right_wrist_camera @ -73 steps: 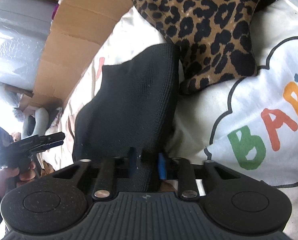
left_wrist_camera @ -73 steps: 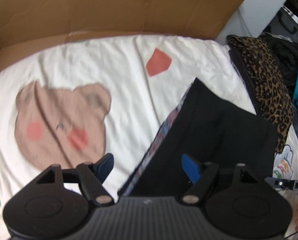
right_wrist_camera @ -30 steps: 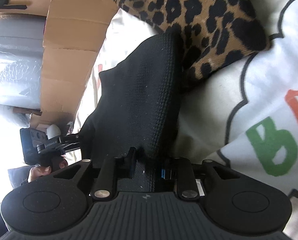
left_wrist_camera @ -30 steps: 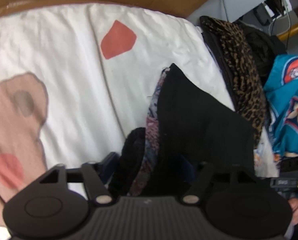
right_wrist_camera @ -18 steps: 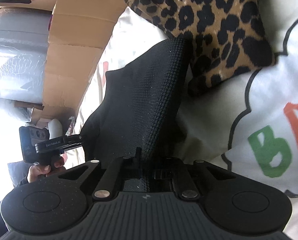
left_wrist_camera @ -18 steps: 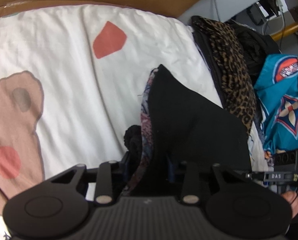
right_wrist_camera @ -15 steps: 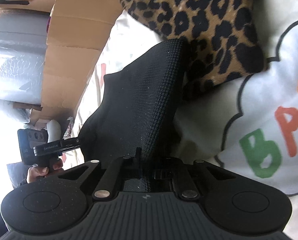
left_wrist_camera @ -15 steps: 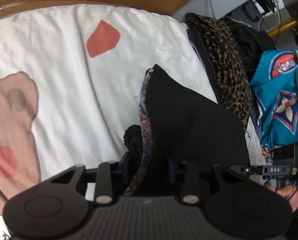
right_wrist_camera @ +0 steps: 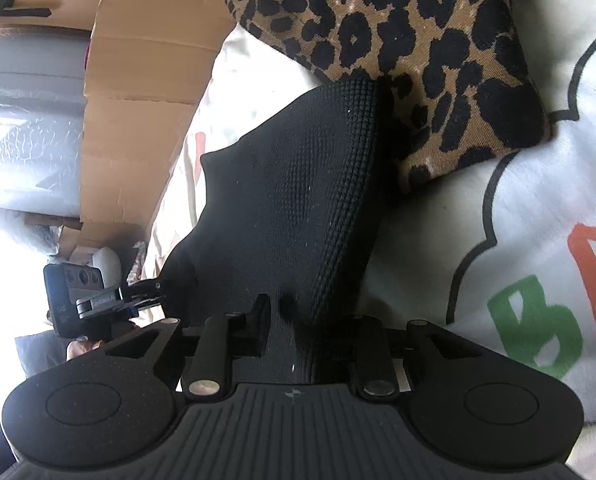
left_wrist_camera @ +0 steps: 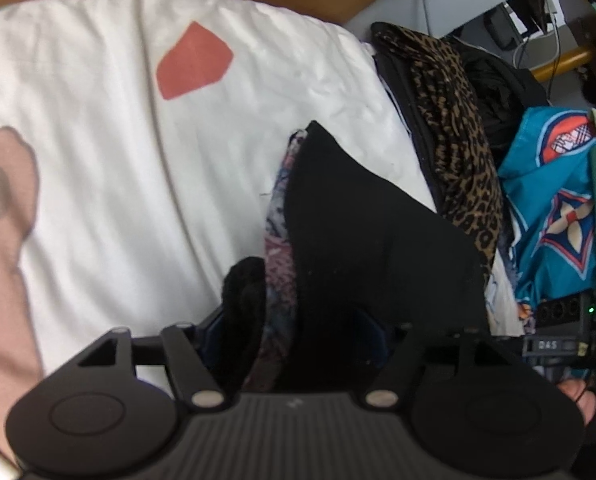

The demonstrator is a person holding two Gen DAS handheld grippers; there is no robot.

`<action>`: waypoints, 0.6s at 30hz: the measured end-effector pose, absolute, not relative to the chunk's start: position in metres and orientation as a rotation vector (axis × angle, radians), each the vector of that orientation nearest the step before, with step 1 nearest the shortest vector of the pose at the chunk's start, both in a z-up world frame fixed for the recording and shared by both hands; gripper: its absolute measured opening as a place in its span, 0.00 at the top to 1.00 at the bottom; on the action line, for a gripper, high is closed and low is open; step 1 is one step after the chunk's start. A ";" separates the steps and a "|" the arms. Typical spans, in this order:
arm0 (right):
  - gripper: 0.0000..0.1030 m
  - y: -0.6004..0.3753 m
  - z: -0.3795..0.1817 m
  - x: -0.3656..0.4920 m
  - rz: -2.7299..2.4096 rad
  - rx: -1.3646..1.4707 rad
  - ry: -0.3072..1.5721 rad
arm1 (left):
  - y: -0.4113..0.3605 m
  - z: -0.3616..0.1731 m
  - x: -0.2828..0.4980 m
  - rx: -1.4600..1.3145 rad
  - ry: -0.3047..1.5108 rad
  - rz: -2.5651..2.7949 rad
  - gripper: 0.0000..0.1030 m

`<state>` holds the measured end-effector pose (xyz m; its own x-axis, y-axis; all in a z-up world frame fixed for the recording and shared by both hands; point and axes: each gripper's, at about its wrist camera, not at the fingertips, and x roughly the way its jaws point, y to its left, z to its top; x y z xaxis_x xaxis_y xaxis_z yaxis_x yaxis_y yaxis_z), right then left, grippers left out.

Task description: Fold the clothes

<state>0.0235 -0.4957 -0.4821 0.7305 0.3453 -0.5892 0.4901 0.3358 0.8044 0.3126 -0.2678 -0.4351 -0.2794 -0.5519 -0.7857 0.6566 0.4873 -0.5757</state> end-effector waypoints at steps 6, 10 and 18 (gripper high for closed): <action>0.82 -0.495 -0.490 0.024 -0.141 1.290 0.772 | -0.272 -0.437 0.309 0.110 1.423 -1.167 0.51; 0.92 -0.492 -0.488 0.025 -0.166 1.270 0.780 | -0.270 -0.433 0.307 0.107 1.418 -1.160 0.64; 0.93 -0.485 -0.464 0.023 -0.190 1.194 0.816 | -0.269 -0.398 0.286 0.171 1.346 -1.161 0.69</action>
